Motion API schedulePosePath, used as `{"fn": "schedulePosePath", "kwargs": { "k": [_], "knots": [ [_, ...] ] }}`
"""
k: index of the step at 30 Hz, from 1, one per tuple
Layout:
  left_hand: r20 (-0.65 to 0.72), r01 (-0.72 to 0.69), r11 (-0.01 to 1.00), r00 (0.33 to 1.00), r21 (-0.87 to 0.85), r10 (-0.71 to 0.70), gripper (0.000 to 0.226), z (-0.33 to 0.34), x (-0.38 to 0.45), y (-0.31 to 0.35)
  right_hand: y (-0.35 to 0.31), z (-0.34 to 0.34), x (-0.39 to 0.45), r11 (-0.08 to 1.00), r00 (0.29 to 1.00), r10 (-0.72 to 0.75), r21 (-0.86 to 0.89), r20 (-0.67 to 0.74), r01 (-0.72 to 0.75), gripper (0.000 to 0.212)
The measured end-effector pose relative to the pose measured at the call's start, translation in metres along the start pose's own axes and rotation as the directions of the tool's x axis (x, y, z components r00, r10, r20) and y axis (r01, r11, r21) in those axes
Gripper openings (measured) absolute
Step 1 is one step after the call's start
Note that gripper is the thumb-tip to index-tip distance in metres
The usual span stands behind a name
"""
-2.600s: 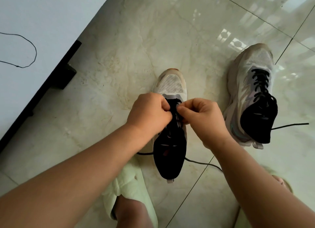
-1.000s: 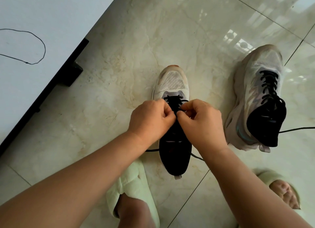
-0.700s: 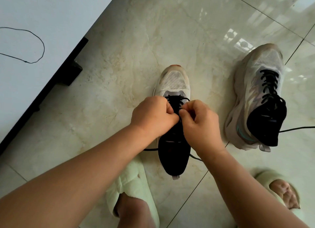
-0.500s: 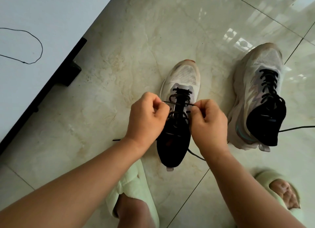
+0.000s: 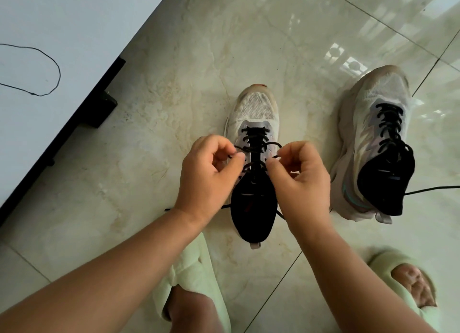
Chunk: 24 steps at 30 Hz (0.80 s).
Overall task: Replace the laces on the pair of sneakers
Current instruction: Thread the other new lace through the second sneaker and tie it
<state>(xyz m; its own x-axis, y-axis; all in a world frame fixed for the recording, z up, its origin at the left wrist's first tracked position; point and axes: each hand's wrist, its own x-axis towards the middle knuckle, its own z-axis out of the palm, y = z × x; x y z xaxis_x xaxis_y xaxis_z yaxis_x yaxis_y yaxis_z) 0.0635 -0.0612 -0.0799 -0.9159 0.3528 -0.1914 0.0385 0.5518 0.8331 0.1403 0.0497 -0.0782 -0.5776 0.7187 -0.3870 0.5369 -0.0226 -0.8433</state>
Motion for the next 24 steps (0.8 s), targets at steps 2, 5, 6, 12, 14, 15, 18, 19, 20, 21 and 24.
{"fn": "schedulePosePath", "kwargs": {
  "k": [2,5,6,12,14,15,18,19,20,21,24],
  "knots": [
    [0.054,-0.056,0.993,0.997,0.102,0.050,0.013,-0.001,0.002,0.005,-0.002,0.001,0.001,0.996,0.999,-0.026,-0.086,0.029,0.029,0.014],
    [0.088,-0.039,0.967,0.996,0.252,0.017,0.027,-0.002,0.012,0.010,-0.005,0.004,0.006,0.984,0.996,-0.068,-0.162,0.059,0.077,0.031],
    [0.110,-0.040,0.945,0.994,0.325,0.004,0.030,-0.002,0.016,0.010,-0.007,0.004,0.009,0.974,0.994,-0.083,-0.203,0.074,0.096,0.036],
    [0.126,-0.042,0.971,0.992,0.234,0.012,0.009,-0.003,0.023,0.009,-0.010,0.003,0.020,0.973,0.996,-0.085,-0.214,0.030,0.089,0.011],
    [0.074,0.073,0.990,0.994,0.120,-0.082,0.012,0.000,0.018,0.006,-0.010,0.002,0.019,0.998,0.999,0.039,-0.055,-0.008,-0.039,0.017],
    [0.050,0.127,0.989,0.990,0.069,-0.131,0.013,0.003,0.016,0.003,-0.009,0.002,0.018,0.996,0.996,0.086,0.015,-0.033,-0.085,0.019],
    [0.003,0.270,0.959,0.962,-0.089,-0.271,0.015,0.008,0.012,-0.004,-0.005,0.005,0.012,0.965,0.977,0.198,0.189,-0.075,-0.181,0.021],
    [-0.010,0.314,0.938,0.948,-0.145,-0.318,0.015,0.009,0.012,-0.006,-0.005,0.006,0.010,0.946,0.971,0.225,0.256,-0.078,-0.198,0.021],
    [-0.022,0.352,0.913,0.931,-0.207,-0.364,0.014,0.010,0.011,-0.007,-0.004,0.007,0.009,0.920,0.966,0.247,0.331,-0.079,-0.209,0.022],
    [-0.028,0.383,0.881,0.914,-0.276,-0.406,0.015,0.011,0.010,-0.005,-0.005,0.008,0.008,0.886,0.960,0.269,0.410,-0.077,-0.215,0.023],
    [-0.046,0.397,0.834,0.894,-0.384,-0.446,0.017,0.011,0.007,-0.002,-0.008,0.010,0.009,0.844,0.963,0.263,0.497,-0.051,-0.204,0.025]
  ]
}}
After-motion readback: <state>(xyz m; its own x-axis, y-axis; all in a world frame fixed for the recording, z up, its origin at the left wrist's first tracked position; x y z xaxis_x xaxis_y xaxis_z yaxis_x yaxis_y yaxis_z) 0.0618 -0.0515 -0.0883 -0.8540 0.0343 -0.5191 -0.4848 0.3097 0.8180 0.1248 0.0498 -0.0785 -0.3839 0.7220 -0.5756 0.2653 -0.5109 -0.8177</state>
